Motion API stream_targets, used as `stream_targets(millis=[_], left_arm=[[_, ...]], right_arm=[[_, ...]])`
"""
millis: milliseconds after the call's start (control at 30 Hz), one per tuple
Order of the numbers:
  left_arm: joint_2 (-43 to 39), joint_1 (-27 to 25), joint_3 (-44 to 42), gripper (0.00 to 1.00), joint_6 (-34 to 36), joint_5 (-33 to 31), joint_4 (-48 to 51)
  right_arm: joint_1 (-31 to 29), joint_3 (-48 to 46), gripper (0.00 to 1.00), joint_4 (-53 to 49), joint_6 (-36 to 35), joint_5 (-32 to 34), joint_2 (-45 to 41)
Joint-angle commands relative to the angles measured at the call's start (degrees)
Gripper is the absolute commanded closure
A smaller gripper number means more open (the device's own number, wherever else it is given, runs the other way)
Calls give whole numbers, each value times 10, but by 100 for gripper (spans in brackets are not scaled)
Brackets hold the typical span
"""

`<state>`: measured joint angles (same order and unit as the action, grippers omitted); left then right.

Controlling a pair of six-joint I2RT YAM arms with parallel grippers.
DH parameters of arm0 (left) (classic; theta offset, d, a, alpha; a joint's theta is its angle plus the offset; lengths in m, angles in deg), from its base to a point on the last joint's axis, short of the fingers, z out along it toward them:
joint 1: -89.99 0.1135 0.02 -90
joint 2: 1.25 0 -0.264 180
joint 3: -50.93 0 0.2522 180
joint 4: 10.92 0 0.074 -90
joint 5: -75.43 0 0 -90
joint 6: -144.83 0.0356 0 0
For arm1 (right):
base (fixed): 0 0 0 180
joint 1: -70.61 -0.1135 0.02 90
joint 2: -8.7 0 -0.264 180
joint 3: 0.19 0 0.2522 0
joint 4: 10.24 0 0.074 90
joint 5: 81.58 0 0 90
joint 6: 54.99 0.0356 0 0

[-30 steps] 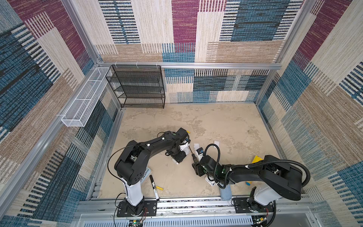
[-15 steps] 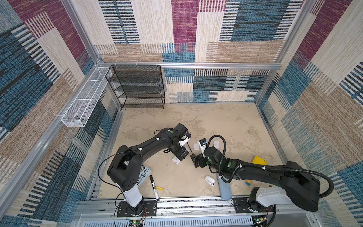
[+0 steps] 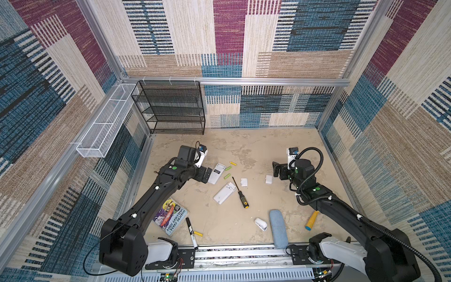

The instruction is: Unload the batteries from the remote control

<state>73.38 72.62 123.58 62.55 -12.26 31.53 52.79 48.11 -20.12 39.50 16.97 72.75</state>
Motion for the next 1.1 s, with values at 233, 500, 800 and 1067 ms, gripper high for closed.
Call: stream_targets(millis=[233, 500, 800, 1067], left_arm=[[-67, 151, -161, 1, -26, 59, -236], [-50, 195, -214, 1, 2, 59, -341], [3, 217, -294, 1, -20, 82, -518], [77, 223, -354, 1, -55, 127, -721]], right_arm=[[166, -84, 0, 239, -50, -76, 76], [177, -154, 0, 471, -45, -106, 157], [177, -225, 0, 664, -74, -112, 200], [177, -227, 0, 704, -72, -110, 241]])
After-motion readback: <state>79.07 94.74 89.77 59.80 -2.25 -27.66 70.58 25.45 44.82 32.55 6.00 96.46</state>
